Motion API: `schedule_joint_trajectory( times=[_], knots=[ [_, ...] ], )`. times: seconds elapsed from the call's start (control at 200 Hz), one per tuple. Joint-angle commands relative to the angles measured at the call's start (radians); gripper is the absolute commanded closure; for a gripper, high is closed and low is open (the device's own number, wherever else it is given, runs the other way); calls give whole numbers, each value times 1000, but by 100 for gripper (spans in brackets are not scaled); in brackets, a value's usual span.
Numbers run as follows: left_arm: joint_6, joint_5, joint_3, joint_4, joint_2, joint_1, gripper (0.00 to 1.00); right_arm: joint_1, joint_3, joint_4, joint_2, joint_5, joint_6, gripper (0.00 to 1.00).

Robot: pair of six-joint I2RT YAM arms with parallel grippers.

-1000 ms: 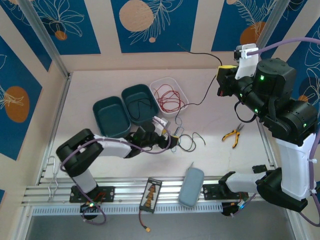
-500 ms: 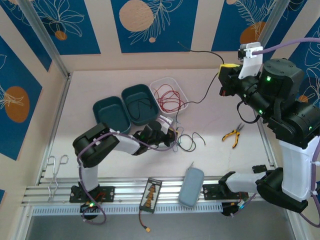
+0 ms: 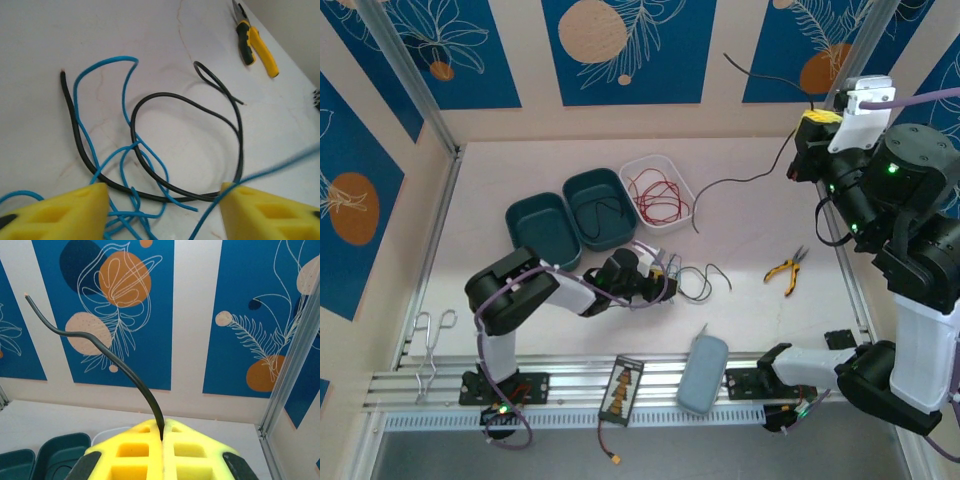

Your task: Untangle the cables

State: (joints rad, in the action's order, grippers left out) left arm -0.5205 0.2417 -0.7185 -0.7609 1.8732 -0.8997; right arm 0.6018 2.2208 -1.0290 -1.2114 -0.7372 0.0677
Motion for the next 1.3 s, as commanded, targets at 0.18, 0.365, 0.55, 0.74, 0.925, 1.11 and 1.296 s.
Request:
schedule_joint_trajectory(
  times=[0.18,0.365,0.55,0.74,0.925,1.11,1.296],
  knots=[
    [71,-23,64,213,-313,0,0,-12,-96,80,-66,53,14,100],
    [118,-224,73,502,-515,2,0,-31,-140,146,-137,162,54,100],
    [155,-421,59,719,-682,6,0,-38,-169,216,-239,281,113,100],
    [131,-670,53,889,-881,14,0,-37,-154,309,-370,326,147,100],
    [97,-899,29,1086,-1066,30,0,-24,-107,377,-504,309,149,100],
    [120,-935,1,1164,-1147,55,0,6,-20,395,-655,284,141,100],
    [115,-916,-7,1194,-1152,73,0,42,159,319,-848,212,87,100]
  ],
)
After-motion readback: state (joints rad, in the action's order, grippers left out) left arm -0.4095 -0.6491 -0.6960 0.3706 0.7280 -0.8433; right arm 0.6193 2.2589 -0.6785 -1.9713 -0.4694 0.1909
